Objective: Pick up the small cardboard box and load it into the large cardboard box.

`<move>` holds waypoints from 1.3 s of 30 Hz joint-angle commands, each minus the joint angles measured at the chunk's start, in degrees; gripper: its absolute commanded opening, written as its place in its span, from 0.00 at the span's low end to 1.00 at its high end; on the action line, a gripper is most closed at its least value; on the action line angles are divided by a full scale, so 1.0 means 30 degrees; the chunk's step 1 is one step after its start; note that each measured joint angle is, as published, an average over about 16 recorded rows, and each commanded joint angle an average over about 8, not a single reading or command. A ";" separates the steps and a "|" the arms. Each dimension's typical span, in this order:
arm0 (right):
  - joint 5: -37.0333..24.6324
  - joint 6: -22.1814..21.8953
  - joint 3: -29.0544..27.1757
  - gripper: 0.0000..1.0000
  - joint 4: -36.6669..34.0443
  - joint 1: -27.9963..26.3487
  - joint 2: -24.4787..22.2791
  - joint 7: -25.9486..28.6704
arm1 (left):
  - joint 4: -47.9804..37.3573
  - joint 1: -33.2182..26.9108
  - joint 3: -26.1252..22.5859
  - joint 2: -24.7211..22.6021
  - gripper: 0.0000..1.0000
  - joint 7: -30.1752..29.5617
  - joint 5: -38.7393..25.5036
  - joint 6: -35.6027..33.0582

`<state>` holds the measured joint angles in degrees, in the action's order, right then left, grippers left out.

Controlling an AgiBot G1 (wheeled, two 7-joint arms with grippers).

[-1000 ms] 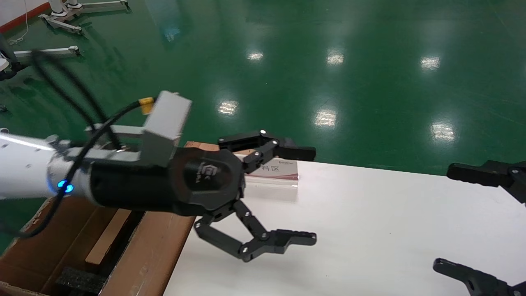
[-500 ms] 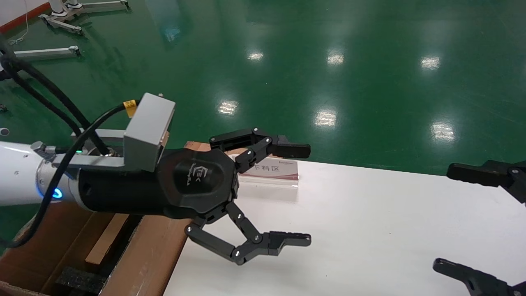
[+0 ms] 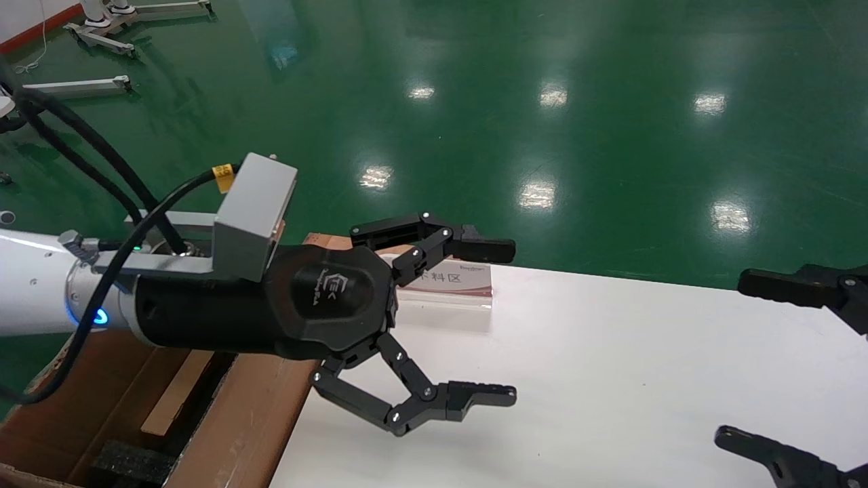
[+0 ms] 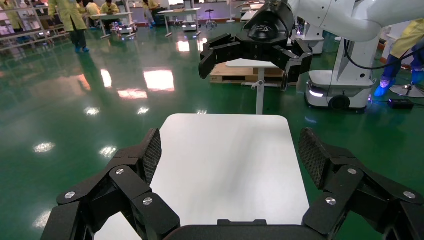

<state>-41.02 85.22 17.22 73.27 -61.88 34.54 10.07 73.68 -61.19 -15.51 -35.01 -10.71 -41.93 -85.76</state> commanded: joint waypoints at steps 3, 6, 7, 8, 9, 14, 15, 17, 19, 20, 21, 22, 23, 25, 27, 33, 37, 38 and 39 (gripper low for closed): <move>0.0000 0.0000 0.0000 1.00 0.0000 0.0000 0.0000 0.0000 | -0.0020 -0.0058 -0.0080 0.0001 1.00 -0.0006 0.0000 0.0008; 0.0000 0.0000 0.0000 1.00 0.0000 0.0000 0.0000 0.0000 | -0.0027 -0.0086 -0.0117 0.0001 1.00 -0.0009 0.0000 0.0014; 0.0000 0.0000 0.0000 1.00 0.0000 0.0000 0.0000 0.0000 | -0.0029 -0.0094 -0.0128 0.0001 1.00 -0.0010 0.0000 0.0016; 0.0000 0.0000 0.0000 1.00 0.0000 0.0000 0.0000 0.0000 | -0.0031 -0.0101 -0.0139 0.0001 1.00 -0.0011 0.0000 0.0018; 0.0000 0.0000 -0.0001 1.00 0.0000 0.0000 0.0000 0.0000 | -0.0033 -0.0108 -0.0148 0.0001 1.00 -0.0012 0.0000 0.0020; -0.0001 0.0000 -0.0001 1.00 0.0000 0.0000 0.0000 0.0000 | -0.0039 -0.0133 -0.0185 0.0001 1.00 -0.0017 0.0001 0.0028; -0.0001 0.0000 -0.0001 1.00 0.0000 0.0000 0.0000 0.0000 | -0.0040 -0.0137 -0.0190 0.0001 1.00 -0.0018 0.0001 0.0030; -0.0001 0.0001 -0.0001 1.00 0.0000 0.0000 0.0000 0.0000 | -0.0042 -0.0144 -0.0199 0.0001 1.00 -0.0020 0.0002 0.0033; -0.0002 0.0001 -0.0001 1.00 0.0000 0.0000 0.0000 0.0000 | -0.0044 -0.0149 -0.0208 0.0001 1.00 -0.0022 0.0004 0.0034; -0.0002 0.0001 -0.0001 1.00 0.0000 0.0000 0.0000 0.0000 | -0.0045 -0.0151 -0.0211 0.0001 1.00 -0.0023 0.0004 0.0035; -0.0002 0.0000 -0.0001 1.00 0.0000 0.0000 0.0000 0.0000 | -0.0047 -0.0153 -0.0214 0.0001 1.00 -0.0025 0.0005 0.0036; -0.0003 0.0000 -0.0001 1.00 0.0000 0.0000 0.0000 0.0000 | -0.0048 -0.0155 -0.0218 0.0001 1.00 -0.0026 0.0006 0.0036; -0.0003 0.0000 -0.0001 1.00 0.0000 -0.0001 0.0000 0.0000 | -0.0049 -0.0156 -0.0220 0.0001 1.00 -0.0027 0.0007 0.0036; -0.0003 0.0000 0.0000 1.00 0.0000 0.0000 0.0000 0.0000 | -0.0052 -0.0158 -0.0225 0.0001 1.00 -0.0029 0.0009 0.0037; -0.0004 0.0000 0.0000 1.00 0.0000 0.0000 0.0000 0.0000 | -0.0054 -0.0160 -0.0228 0.0001 1.00 -0.0031 0.0011 0.0037; -0.0004 0.0000 -0.0001 1.00 0.0000 0.0000 0.0000 0.0000 | -0.0061 -0.0166 -0.0238 0.0001 1.00 -0.0032 0.0015 0.0037; -0.0004 0.0001 -0.0001 1.00 0.0000 -0.0001 0.0000 0.0000 | -0.0062 -0.0170 -0.0243 0.0001 1.00 -0.0032 0.0018 0.0037; -0.0004 0.0001 -0.0001 1.00 0.0000 -0.0001 0.0000 0.0000 | -0.0062 -0.0172 -0.0244 0.0001 1.00 -0.0032 0.0019 0.0037; -0.0004 0.0001 -0.0001 1.00 0.0000 -0.0001 0.0000 0.0000 | -0.0062 -0.0173 -0.0245 0.0001 1.00 -0.0032 0.0020 0.0037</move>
<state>-41.03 85.22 17.21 73.27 -61.88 34.54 10.07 73.49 -61.70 -16.25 -35.01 -10.80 -41.88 -85.65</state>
